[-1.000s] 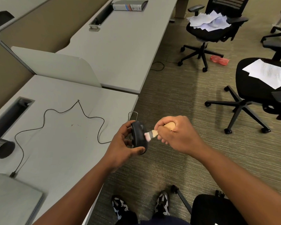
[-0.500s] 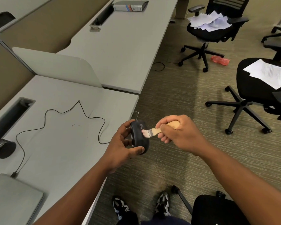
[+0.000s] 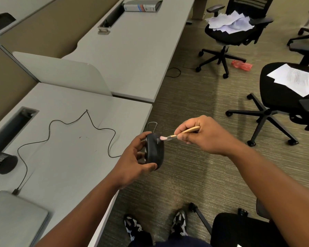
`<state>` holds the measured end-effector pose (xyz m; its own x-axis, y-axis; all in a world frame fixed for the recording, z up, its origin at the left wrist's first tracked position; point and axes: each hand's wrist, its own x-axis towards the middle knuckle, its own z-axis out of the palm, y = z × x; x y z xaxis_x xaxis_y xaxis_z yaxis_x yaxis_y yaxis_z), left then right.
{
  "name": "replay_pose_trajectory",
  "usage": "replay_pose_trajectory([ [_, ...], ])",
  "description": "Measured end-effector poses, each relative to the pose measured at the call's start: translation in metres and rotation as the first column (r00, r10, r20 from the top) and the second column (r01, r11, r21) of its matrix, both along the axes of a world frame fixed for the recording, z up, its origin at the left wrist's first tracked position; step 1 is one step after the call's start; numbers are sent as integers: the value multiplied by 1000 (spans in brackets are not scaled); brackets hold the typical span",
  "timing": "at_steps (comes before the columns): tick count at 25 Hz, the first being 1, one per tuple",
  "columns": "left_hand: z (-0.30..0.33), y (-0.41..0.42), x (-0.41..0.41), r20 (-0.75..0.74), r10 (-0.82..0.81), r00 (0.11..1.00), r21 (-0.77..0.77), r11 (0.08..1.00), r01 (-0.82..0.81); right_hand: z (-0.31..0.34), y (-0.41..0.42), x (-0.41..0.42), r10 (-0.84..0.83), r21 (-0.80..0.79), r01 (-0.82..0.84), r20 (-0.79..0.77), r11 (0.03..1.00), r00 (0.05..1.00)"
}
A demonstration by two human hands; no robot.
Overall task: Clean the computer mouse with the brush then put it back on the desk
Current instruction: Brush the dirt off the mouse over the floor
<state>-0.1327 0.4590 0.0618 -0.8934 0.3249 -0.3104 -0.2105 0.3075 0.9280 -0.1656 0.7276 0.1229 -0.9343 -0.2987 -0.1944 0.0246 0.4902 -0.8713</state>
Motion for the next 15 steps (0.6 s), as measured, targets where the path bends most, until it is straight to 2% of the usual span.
replay_pose_trajectory([
  [5,0,1,-1,-5,-17,1000,-18,1000,17,5,-6,4,26,-123,-26,0,992,1000],
  [11,-1,0,0,-10,-12,1000,-36,999,12,0,-1,1,1,36,-1,18,999,1000],
  [15,0,1,-2,0,0,1000,-16,1000,0,1,-8,5,-107,-138,103,-24,985,994],
])
